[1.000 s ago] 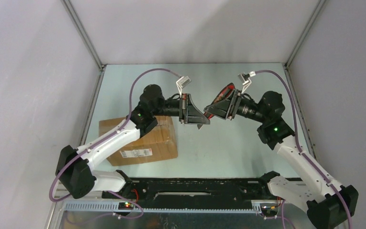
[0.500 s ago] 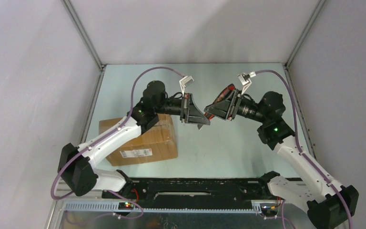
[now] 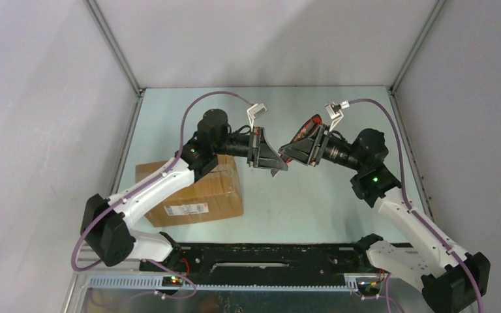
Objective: Unpack the express box
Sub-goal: Cut the express box at the center of the board.
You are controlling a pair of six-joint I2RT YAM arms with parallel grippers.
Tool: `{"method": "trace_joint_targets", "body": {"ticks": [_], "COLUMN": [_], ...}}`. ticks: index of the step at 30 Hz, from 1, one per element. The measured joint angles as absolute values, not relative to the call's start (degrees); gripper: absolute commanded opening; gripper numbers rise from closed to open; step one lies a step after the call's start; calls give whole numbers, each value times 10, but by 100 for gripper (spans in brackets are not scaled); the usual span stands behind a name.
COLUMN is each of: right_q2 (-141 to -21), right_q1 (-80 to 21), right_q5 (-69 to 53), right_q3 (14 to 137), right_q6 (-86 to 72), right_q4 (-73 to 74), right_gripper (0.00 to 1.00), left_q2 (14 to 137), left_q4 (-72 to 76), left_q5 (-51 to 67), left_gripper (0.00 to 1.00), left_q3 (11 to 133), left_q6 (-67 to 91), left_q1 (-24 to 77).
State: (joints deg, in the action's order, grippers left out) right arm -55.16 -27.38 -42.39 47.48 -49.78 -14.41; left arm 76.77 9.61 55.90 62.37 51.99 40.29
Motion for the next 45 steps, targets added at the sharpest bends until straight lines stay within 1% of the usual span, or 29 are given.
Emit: {"method": "trace_joint_targets", "body": {"ticks": [1,2,4,5,6,9,13,15,16,20,22,24,28,34,41,45], "right_q2": [-551,-550,-547,-546,-545,-547,-581,-615,-635,-731,-778,-823,-850,-845,-858,-863], "right_q1": [-274,-274,-273,-273,-272,-274,-295,-315,-326,-368,-383,-396,-406,-400,-391,-388], "right_q5": [-422,-416,-396,-383,-369,-300,-200,-147,-121,-41,-18,-2,10,0,-43,-64], "right_q3": [472,465,448,436,424,389,381,381,381,382,383,384,384,382,377,368], "right_q6": [-500,-505,-522,-535,-545,-583,-625,-645,-656,-697,-717,-736,-758,-768,-788,-791], "right_q4": [-148,-154,-168,-177,-186,-203,-230,-265,-284,-351,-376,-398,-407,-441,-486,-498], "right_gripper": [0,0,0,0,0,0,0,0,0,0,0,0,0,0,0,0], "left_q2": [768,768,769,769,767,750,690,637,616,510,472,440,422,439,452,473], "left_q4": [91,72,12,-27,-63,-179,-315,-384,-404,-485,-518,-554,-572,-572,-573,-567], "left_q5": [558,555,535,520,502,421,261,131,90,-110,-169,-204,-201,-91,4,17], "left_gripper": [24,39,64,70,73,76,78,82,84,99,100,100,100,100,100,100], "left_q3": [625,630,648,661,674,704,716,716,716,702,691,682,646,626,616,606], "left_q6": [517,507,468,441,414,335,252,223,218,208,206,197,142,-9,-194,-259], "left_q1": [403,402,401,401,400,393,385,384,384,375,371,369,382,422,429,437]}}
